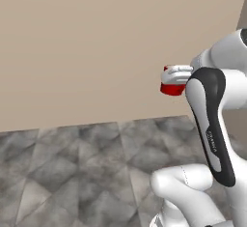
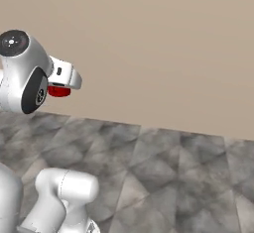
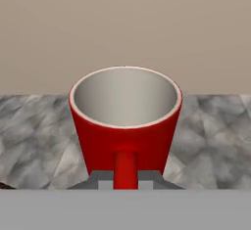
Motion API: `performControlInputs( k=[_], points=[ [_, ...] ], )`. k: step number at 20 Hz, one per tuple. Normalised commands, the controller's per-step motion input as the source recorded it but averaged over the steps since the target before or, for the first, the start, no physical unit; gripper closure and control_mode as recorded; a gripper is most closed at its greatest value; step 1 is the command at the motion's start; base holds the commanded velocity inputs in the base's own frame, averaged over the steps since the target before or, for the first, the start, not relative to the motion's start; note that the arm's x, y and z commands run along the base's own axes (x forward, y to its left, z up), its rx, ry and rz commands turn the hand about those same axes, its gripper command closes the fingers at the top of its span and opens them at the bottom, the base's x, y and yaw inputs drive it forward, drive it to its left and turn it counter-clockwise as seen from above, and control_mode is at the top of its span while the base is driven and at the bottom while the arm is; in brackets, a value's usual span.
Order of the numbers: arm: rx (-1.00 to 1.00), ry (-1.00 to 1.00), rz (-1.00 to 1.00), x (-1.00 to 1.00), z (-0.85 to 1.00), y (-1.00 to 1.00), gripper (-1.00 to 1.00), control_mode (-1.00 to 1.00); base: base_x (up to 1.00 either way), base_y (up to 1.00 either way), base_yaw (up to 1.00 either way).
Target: There is a tray on the dining counter. Grab the cup, mug, and pitcher and place them on the tray. The pitcher may be placed next to the tray if it cannot fit the tray.
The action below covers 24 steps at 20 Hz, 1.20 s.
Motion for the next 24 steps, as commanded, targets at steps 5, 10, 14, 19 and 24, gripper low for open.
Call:
performControlInputs(
  k=[5,10,14,19,24],
  points=[
    [0.00,0.00,0.00,0.00,0.00,0.00,1.00,1.00,1.00,-0.25,0.13],
    [0.00,0.00,0.00,0.00,0.00,0.00,1.00,1.00,1.00,-0.14,0.54],
    [0.00,0.00,0.00,0.00,0.00,0.00,1.00,1.00,0.80,-0.06,0.76],
    [0.00,0.00,0.00,0.00,0.00,0.00,1.00,1.00,0.81,-0.07,0.76],
    [0.00,0.00,0.00,0.00,0.00,0.00,1.00,1.00,0.83,-0.08,0.75]
  ],
)
